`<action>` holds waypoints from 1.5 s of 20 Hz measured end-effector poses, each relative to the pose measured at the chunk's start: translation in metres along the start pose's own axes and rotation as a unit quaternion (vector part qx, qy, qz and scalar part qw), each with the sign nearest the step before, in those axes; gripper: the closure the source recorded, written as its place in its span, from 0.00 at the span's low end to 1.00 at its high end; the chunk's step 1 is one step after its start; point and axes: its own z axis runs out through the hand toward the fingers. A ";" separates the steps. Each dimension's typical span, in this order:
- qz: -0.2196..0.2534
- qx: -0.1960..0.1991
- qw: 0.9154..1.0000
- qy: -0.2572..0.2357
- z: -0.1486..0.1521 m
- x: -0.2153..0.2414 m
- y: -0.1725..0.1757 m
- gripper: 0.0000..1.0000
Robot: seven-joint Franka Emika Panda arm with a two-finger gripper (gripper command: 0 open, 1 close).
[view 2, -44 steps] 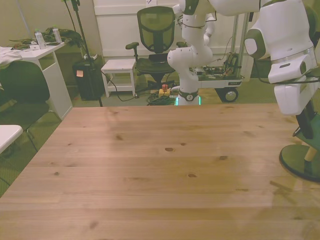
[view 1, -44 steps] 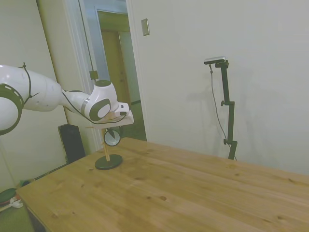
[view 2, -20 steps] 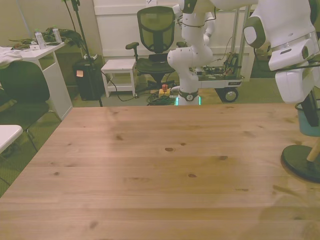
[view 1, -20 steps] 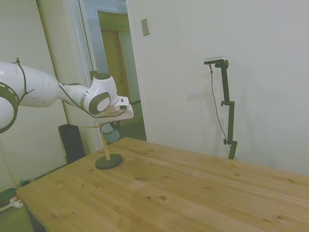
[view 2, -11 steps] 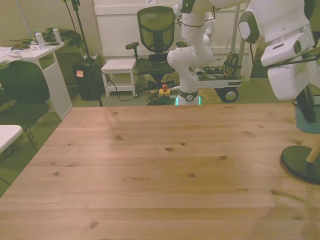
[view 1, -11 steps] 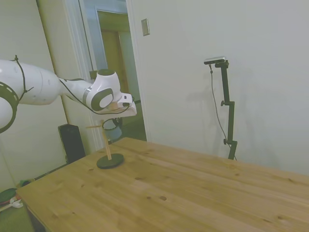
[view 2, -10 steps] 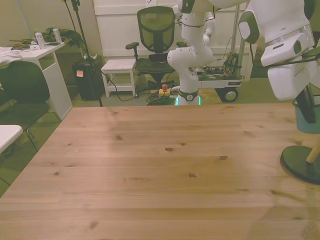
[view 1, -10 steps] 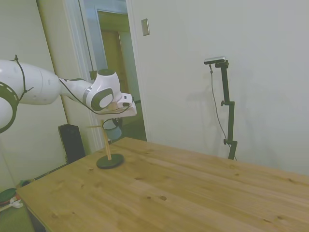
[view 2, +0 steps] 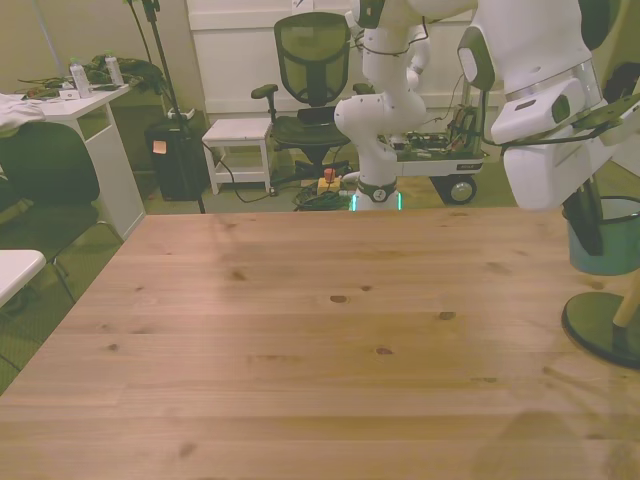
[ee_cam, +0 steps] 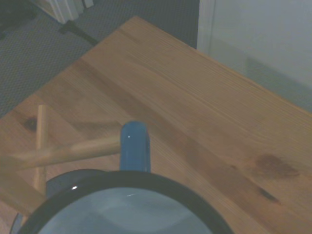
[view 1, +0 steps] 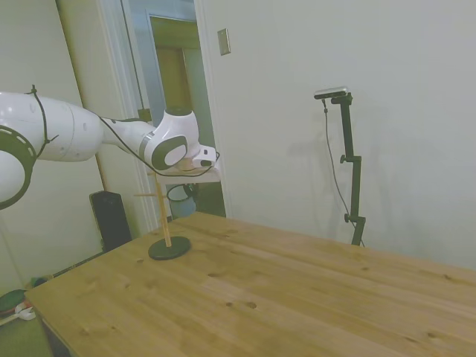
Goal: Unload the mug
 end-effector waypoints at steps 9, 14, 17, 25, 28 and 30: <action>0.053 0.003 0.999 0.013 -0.012 0.016 0.032 1.00; 0.103 -0.008 0.995 0.006 -0.011 -0.002 0.045 1.00; 0.123 -0.015 0.992 0.002 -0.004 -0.019 0.051 1.00; 0.186 -0.048 0.981 -0.005 -0.009 -0.060 0.063 1.00; 0.215 -0.072 0.974 -0.006 -0.009 -0.071 0.067 1.00; 0.235 -0.089 0.968 -0.009 -0.007 -0.073 0.072 1.00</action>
